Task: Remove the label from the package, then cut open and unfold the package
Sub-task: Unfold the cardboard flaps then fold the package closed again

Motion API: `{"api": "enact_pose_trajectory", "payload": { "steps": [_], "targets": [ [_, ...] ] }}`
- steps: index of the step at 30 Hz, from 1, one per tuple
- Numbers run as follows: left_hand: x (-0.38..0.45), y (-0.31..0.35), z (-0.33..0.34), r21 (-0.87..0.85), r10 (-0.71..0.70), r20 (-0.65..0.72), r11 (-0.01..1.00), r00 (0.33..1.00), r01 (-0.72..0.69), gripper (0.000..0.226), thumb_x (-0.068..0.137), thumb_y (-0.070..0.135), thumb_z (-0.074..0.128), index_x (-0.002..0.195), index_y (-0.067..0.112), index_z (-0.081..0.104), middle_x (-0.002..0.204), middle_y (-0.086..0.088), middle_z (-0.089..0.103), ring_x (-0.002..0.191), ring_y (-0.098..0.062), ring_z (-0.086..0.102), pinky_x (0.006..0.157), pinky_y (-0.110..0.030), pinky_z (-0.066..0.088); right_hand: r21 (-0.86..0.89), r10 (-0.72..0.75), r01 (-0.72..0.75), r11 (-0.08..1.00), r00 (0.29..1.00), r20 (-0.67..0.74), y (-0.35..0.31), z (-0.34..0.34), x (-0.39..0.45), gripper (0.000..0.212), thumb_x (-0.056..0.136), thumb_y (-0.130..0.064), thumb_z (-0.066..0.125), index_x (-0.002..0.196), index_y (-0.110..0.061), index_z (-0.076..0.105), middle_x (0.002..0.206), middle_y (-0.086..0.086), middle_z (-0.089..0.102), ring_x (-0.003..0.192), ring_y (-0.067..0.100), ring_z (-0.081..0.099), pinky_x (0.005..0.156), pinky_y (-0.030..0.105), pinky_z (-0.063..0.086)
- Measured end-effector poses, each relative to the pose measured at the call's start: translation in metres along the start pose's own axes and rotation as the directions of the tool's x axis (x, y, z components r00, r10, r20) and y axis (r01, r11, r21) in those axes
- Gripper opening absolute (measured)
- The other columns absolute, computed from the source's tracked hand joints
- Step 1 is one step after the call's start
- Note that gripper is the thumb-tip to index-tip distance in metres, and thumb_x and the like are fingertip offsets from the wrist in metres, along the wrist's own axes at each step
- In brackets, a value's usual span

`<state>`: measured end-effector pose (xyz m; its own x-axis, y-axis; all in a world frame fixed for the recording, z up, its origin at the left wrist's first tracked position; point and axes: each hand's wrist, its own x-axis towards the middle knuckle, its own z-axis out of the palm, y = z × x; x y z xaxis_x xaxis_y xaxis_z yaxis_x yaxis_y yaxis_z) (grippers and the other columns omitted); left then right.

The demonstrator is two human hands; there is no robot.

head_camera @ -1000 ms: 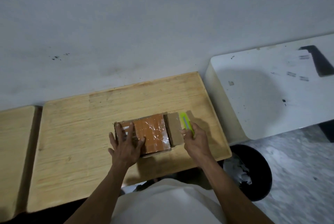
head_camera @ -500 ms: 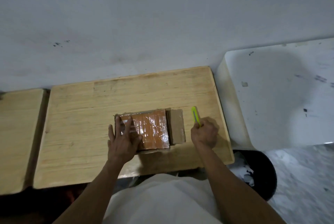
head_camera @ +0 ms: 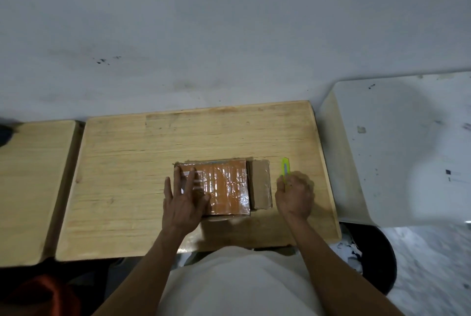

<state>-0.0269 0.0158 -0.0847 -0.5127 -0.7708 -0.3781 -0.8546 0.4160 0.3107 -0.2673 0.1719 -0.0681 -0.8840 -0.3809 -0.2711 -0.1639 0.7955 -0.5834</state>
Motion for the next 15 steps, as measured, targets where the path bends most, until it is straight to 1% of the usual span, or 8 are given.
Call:
{"api": "enact_pose_trajectory", "payload": {
  "steps": [1, 3, 6, 8, 10, 12, 13, 15],
  "targets": [
    [-0.002, 0.000, 0.000, -0.023, 0.000, -0.017, 1.000, 1.000, -0.001, 0.092, 0.082, 0.082, 0.021, 0.157, 0.038, -0.007, 0.165, 0.001, -0.025, 0.153, -0.032, -0.014, 0.121, -0.054, 0.010, 0.082, -0.046, 0.043, 0.996, 0.998, 0.043, -0.004, 0.003, -0.007, 0.013, 0.091, -0.023, 0.062, 0.096, -0.014, 0.069, 0.095, 0.005, 0.068, 0.093, 0.026, 0.063, 0.077, 0.036, 0.052],
    [-0.008, 0.000, -0.002, -0.060, -0.002, -0.042, 0.998, 0.999, -0.001, 0.092, 0.084, 0.082, 0.022, 0.157, 0.035, -0.010, 0.166, 0.000, -0.019, 0.153, -0.030, -0.015, 0.122, -0.051, 0.008, 0.191, -0.122, 0.092, 0.977, 0.980, 0.154, -0.016, 0.011, -0.021, 0.017, 0.092, -0.020, 0.062, 0.106, -0.013, 0.067, 0.102, 0.004, 0.069, 0.096, 0.022, 0.065, 0.081, 0.034, 0.054],
    [-0.008, -0.007, -0.002, -0.115, 0.021, -0.032, 0.993, 0.999, -0.024, 0.091, 0.090, 0.078, 0.028, 0.157, 0.032, -0.014, 0.166, 0.002, -0.018, 0.152, -0.025, -0.021, 0.124, -0.049, 0.000, 0.219, -0.165, 0.093, 0.971, 0.928, 0.334, -0.033, 0.020, -0.039, 0.022, 0.097, -0.029, 0.057, 0.116, -0.020, 0.060, 0.108, -0.004, 0.065, 0.100, 0.015, 0.062, 0.085, 0.030, 0.052],
    [-0.005, -0.016, -0.002, -0.110, 0.074, -0.057, 0.991, 0.996, -0.079, 0.090, 0.092, 0.077, 0.025, 0.158, 0.029, -0.012, 0.167, 0.002, -0.013, 0.153, -0.023, -0.017, 0.125, -0.050, -0.001, 0.218, -0.157, 0.071, 0.973, 0.900, 0.406, -0.039, 0.025, -0.047, 0.024, 0.099, -0.035, 0.051, 0.120, -0.024, 0.056, 0.109, -0.007, 0.061, 0.100, 0.013, 0.060, 0.085, 0.031, 0.050],
    [-0.005, -0.022, -0.007, -0.145, 0.075, -0.068, 0.986, 0.995, -0.084, 0.090, 0.094, 0.075, 0.025, 0.158, 0.025, -0.011, 0.167, 0.004, -0.011, 0.153, -0.020, -0.016, 0.126, -0.046, -0.004, 0.204, -0.150, 0.070, 0.976, 0.901, 0.406, -0.041, 0.031, -0.052, 0.028, 0.101, -0.034, 0.048, 0.124, -0.022, 0.055, 0.112, -0.003, 0.062, 0.102, 0.017, 0.060, 0.083, 0.030, 0.052],
    [-0.005, -0.027, -0.013, -0.207, 0.083, -0.071, 0.974, 0.994, -0.096, 0.087, 0.098, 0.066, 0.033, 0.159, 0.021, -0.009, 0.165, 0.005, -0.011, 0.150, -0.016, -0.019, 0.124, -0.040, -0.008, 0.188, -0.130, 0.065, 0.980, 0.923, 0.362, -0.043, 0.035, -0.057, 0.027, 0.101, -0.025, 0.050, 0.125, -0.016, 0.057, 0.110, 0.003, 0.064, 0.096, 0.017, 0.060, 0.071, 0.017, 0.046],
    [-0.004, -0.030, -0.016, -0.220, 0.109, -0.090, 0.967, 0.990, -0.126, 0.084, 0.099, 0.063, 0.032, 0.159, 0.020, -0.009, 0.165, 0.004, -0.007, 0.151, -0.016, -0.016, 0.124, -0.039, -0.008, 0.184, -0.114, 0.053, 0.981, 0.935, 0.337, -0.045, 0.037, -0.059, 0.026, 0.100, -0.021, 0.051, 0.125, -0.014, 0.058, 0.108, 0.005, 0.065, 0.093, 0.016, 0.061, 0.065, 0.014, 0.042],
    [-0.004, -0.034, -0.020, -0.223, 0.171, -0.137, 0.954, 0.976, -0.199, 0.080, 0.101, 0.062, 0.027, 0.159, 0.020, -0.008, 0.168, 0.000, 0.001, 0.155, -0.016, -0.006, 0.126, -0.040, -0.005, 0.183, -0.081, 0.026, 0.983, 0.951, 0.299, -0.049, 0.038, -0.063, 0.025, 0.098, -0.014, 0.054, 0.122, -0.014, 0.060, 0.107, 0.007, 0.067, 0.090, 0.016, 0.061, 0.061, 0.012, 0.039]
  ]
}}
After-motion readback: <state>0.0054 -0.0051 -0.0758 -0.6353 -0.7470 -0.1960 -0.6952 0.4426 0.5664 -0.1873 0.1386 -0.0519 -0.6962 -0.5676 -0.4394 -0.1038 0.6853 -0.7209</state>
